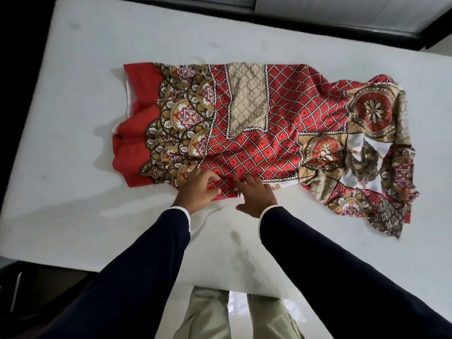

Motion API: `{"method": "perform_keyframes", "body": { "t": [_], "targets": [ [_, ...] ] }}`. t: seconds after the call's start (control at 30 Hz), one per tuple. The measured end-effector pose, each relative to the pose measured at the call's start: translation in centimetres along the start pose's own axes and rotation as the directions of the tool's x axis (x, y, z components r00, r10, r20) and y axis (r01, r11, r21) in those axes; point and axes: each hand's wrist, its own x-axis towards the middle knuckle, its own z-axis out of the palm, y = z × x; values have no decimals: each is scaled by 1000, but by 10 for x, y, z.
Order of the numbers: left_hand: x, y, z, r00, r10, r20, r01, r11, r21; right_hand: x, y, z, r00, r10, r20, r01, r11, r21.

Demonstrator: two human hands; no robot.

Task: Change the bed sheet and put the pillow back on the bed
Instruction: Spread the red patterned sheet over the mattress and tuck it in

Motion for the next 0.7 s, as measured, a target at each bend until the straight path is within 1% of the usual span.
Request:
{"method": "perform_keyframes", "body": {
  "t": [0.03,0.07,0.17,0.23,0.27,0.3,0.33,0.4,0.43,0.5,0.53,0.57,0.63,0.7],
  "targets": [
    [-1,-12,9,999,-1,50,-5,993,119,-2,5,8,999,-12,-38,10,998,-59],
    [-2,-20,18,998,-6,63,-6,981,195,-2,11,15,995,-23,-100,14,996,-88],
    [-2,-33,30,997,73,-21,-60,920,388,1,26,19,960,-20,-280,2,998,-64],
    [1,-38,31,981,170,-89,-98,845,525,6,32,14,951,-50,-304,26,996,-81],
    [3,-40,31,969,212,-128,-106,822,560,7,34,12,952,-70,-298,44,994,-96],
    [5,-42,30,951,254,-175,-115,818,563,9,35,11,952,-88,-295,62,993,-97],
    [6,-40,29,934,283,-218,-129,837,532,9,35,11,951,-97,-295,76,994,-82],
    [7,-29,21,906,319,-280,-204,906,371,4,35,13,939,-88,-331,86,996,-18],
    [7,-22,15,892,336,-303,-253,926,282,1,34,14,933,-77,-352,88,996,17],
    [6,-9,-2,876,363,-318,-332,932,148,-6,28,12,916,-52,-397,95,991,89],
    [5,-2,-11,879,363,-308,-352,931,93,-8,24,7,905,-27,-424,104,982,159],
    [3,7,-22,884,365,-293,-364,929,61,-11,21,-3,895,7,-446,120,959,256],
    [-4,28,-43,890,370,-267,-367,928,63,-20,18,-29,877,77,-473,167,876,453],
    [-8,51,-65,890,384,-246,-376,923,81,-31,19,-62,882,105,-460,194,808,557]
  ]
}}
